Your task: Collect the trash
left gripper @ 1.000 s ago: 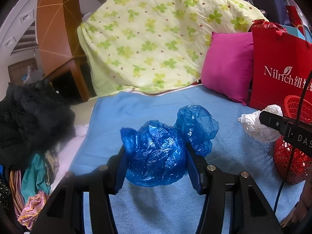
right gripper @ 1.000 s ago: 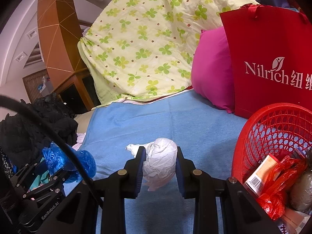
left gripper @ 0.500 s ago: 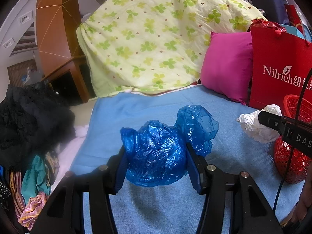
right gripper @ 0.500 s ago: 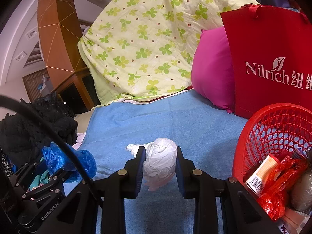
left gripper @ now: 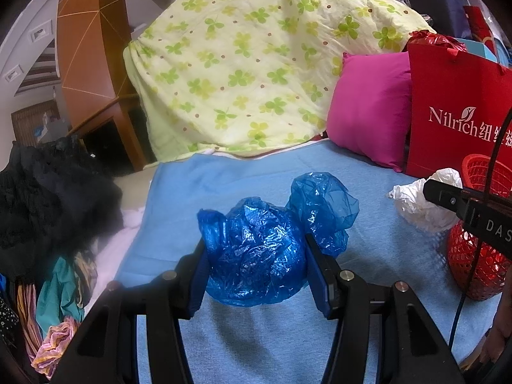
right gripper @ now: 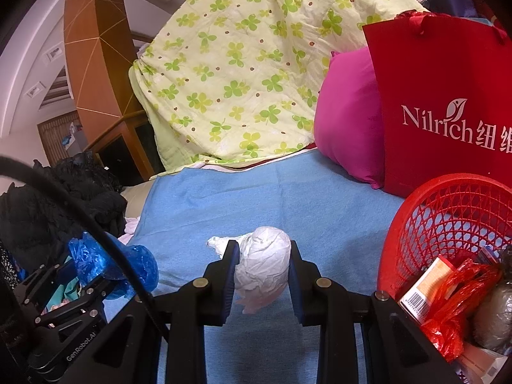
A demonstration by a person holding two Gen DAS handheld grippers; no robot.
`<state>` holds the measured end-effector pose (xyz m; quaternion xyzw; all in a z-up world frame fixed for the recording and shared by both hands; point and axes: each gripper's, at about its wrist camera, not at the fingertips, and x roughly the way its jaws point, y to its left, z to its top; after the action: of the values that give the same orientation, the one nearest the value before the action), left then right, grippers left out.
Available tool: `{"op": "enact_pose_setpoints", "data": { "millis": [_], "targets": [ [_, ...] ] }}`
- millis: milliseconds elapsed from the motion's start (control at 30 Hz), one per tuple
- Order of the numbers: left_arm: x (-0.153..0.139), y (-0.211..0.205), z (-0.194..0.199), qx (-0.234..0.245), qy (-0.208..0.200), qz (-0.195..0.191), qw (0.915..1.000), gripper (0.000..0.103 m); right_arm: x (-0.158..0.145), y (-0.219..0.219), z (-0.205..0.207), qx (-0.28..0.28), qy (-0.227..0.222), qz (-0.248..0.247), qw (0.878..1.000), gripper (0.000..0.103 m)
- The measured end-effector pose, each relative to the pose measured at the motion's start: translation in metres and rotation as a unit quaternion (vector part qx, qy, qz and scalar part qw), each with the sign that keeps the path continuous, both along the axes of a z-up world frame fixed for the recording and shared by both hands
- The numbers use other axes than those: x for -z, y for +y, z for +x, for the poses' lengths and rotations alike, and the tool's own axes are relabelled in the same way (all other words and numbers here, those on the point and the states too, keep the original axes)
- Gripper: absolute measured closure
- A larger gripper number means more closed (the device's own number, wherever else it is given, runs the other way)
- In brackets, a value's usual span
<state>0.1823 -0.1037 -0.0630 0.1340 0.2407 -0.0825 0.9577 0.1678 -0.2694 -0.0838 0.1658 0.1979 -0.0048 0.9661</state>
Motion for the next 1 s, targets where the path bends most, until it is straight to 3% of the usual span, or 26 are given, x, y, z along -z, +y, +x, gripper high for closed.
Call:
{"op": "enact_pose_setpoints", "data": {
  "millis": [1000],
  "targets": [
    [0.005, -0.006, 0.008, 0.029, 0.010, 0.010, 0.9995, 0.046, -0.003, -0.018, -0.013, 0.011, -0.006, -0.008, 1.000, 0.072]
  ]
}}
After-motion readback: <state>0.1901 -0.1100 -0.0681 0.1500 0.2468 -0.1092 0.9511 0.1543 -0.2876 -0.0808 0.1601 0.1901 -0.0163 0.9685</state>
